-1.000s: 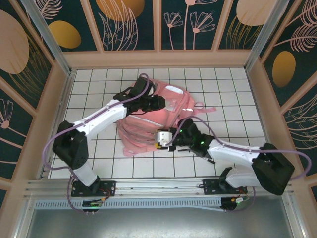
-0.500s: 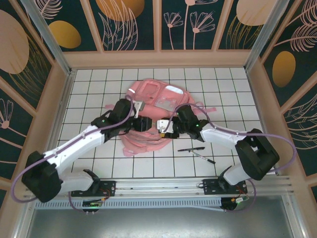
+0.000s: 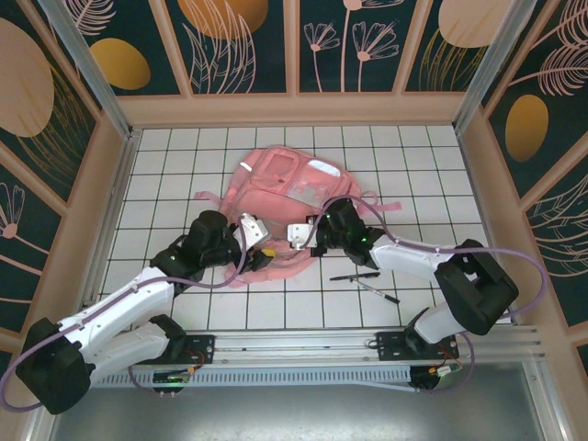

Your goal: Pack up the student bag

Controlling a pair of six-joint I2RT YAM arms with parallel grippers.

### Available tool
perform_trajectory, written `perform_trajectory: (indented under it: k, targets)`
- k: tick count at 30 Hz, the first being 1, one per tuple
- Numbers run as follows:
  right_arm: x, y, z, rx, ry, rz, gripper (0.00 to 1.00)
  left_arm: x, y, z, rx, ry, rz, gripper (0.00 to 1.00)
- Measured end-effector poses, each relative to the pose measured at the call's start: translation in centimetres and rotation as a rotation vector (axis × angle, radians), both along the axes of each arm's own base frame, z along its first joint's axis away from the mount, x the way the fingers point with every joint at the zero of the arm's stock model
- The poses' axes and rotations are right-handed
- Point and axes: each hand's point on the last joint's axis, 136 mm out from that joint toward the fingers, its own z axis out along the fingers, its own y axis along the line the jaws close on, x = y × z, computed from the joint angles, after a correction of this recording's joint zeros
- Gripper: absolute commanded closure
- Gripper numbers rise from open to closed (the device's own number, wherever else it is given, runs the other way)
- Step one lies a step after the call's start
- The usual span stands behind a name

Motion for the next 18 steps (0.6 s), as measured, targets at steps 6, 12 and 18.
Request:
perform_trajectory:
  k: [6,12,18]
  targets:
    - [0.0,0.1,0.6,0.038,0.036,0.010,1.00,1.4,0.5,-2.7,0.138,-0.098,-0.021,0.54]
    - [-0.5,0.5,1.0,0.065,0.070,0.030,1.00,2.1,0.9,-4.2,0.172,-0.136,-0.006,0.62]
    - [-0.7,0.4,1.8,0.074,0.080,0.039,1.00,2.7,0.6,-5.1,0.189,-0.150,-0.012,0.66]
